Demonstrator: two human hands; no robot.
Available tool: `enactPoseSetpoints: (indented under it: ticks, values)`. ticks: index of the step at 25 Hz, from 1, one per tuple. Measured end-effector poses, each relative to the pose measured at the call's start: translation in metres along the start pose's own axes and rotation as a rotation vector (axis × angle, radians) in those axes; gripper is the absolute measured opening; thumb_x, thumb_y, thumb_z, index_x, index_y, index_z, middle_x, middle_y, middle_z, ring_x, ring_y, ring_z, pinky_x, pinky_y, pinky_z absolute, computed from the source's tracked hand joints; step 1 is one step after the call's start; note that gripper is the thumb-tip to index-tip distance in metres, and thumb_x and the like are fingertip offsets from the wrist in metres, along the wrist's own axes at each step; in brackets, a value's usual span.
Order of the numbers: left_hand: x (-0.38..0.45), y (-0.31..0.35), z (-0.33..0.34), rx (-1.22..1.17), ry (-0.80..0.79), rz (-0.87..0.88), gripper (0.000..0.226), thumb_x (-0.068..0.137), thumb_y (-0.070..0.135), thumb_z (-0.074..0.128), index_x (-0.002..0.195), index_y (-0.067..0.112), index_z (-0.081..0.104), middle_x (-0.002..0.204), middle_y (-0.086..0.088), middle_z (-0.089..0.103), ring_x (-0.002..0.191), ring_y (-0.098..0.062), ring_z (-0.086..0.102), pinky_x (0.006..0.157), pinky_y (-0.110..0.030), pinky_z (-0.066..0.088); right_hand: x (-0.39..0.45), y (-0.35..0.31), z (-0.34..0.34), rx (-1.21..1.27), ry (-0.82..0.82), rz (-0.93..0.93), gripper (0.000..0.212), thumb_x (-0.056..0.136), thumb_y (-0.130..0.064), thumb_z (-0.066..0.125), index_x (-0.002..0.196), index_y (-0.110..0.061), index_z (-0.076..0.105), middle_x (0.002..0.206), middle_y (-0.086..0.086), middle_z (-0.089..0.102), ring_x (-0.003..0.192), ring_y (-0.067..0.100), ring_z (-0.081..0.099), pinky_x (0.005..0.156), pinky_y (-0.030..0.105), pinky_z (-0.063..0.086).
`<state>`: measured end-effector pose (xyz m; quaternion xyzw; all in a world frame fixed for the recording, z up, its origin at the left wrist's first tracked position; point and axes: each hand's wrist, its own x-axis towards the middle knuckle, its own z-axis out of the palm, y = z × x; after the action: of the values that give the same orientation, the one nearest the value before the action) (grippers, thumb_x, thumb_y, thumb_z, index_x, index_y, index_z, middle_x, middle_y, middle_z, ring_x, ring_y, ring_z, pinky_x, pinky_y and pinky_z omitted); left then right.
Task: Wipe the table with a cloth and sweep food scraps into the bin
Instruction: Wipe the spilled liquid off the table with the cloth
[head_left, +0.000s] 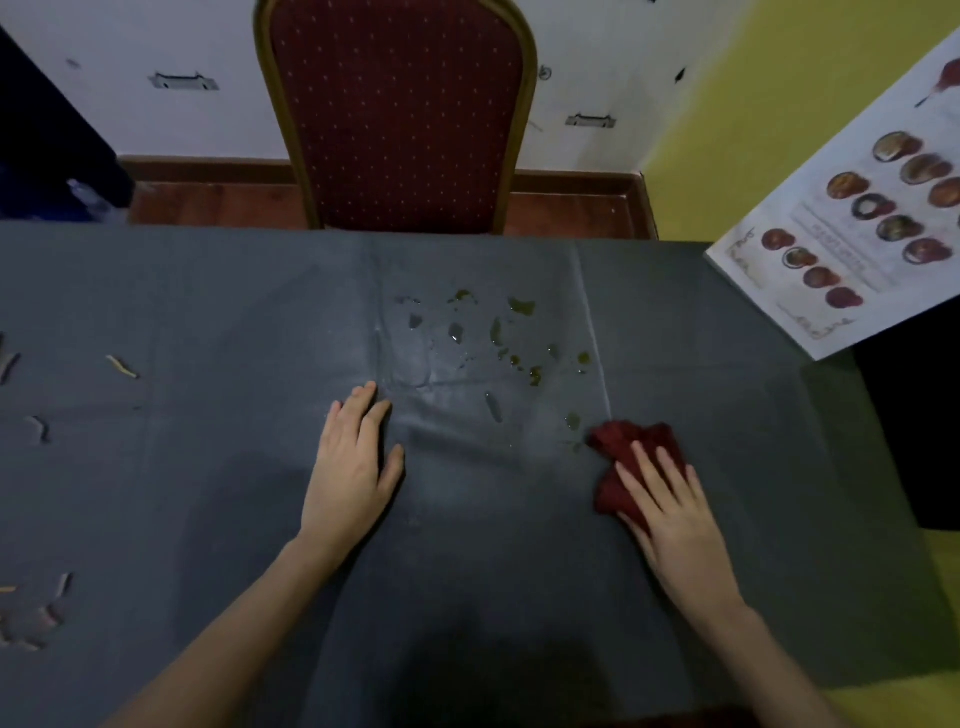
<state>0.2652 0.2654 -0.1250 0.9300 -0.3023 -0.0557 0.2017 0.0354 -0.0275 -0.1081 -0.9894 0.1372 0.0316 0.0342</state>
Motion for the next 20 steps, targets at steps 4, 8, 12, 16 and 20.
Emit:
enactPoseSetpoints:
  ticks: [4, 8, 12, 16, 20]
  values:
    - [-0.001, 0.000, 0.002, 0.004, 0.019, -0.018, 0.047, 0.093, 0.028, 0.044, 0.134, 0.005, 0.046, 0.152, -0.012, 0.035, 0.144, -0.024, 0.027, 0.121, -0.041, 0.015, 0.028, -0.057, 0.008, 0.125, 0.041, 0.171, 0.053, 0.091, -0.024, 0.058, 0.141, -0.018, 0.042, 0.154, 0.001, 0.028, 0.143, 0.027, 0.021, 0.114, 0.054, 0.021]
    - [0.000, -0.002, 0.003, -0.032, 0.020, -0.023, 0.046, 0.092, 0.024, 0.050, 0.133, 0.006, 0.049, 0.151, -0.011, 0.037, 0.143, -0.023, 0.029, 0.121, -0.041, 0.017, 0.077, -0.140, 0.020, 0.172, 0.033, -0.159, 0.054, 0.090, -0.033, 0.054, 0.140, -0.018, 0.043, 0.155, 0.004, 0.029, 0.144, 0.028, 0.019, 0.114, 0.052, 0.018]
    - [0.011, -0.006, -0.004, -0.076, 0.081, -0.011, 0.034, 0.091, 0.019, 0.047, 0.118, 0.006, 0.061, 0.137, -0.011, 0.053, 0.126, -0.027, 0.050, 0.112, -0.038, 0.032, 0.104, -0.111, 0.013, -0.021, -0.035, -0.524, 0.063, 0.081, -0.025, 0.064, 0.140, -0.017, 0.042, 0.156, 0.006, 0.026, 0.143, 0.029, 0.022, 0.114, 0.052, 0.023]
    - [0.032, -0.026, -0.019, -0.019, 0.122, -0.033, 0.037, 0.092, 0.022, 0.043, 0.118, 0.002, 0.061, 0.141, -0.014, 0.050, 0.126, -0.029, 0.050, 0.110, -0.039, 0.033, 0.113, -0.020, -0.003, -0.113, -0.001, -0.350, 0.059, 0.082, -0.025, 0.057, 0.139, -0.022, 0.043, 0.154, 0.001, 0.029, 0.142, 0.028, 0.027, 0.112, 0.054, 0.023]
    - [0.059, -0.046, -0.023, 0.040, 0.118, -0.141, 0.042, 0.095, 0.017, 0.049, 0.134, 0.002, 0.048, 0.153, -0.015, 0.033, 0.142, -0.029, 0.029, 0.120, -0.045, 0.016, 0.120, -0.011, -0.002, 0.081, 0.095, 0.053, 0.043, 0.100, -0.029, 0.041, 0.141, -0.017, 0.043, 0.154, 0.003, 0.030, 0.143, 0.031, 0.022, 0.113, 0.055, 0.023]
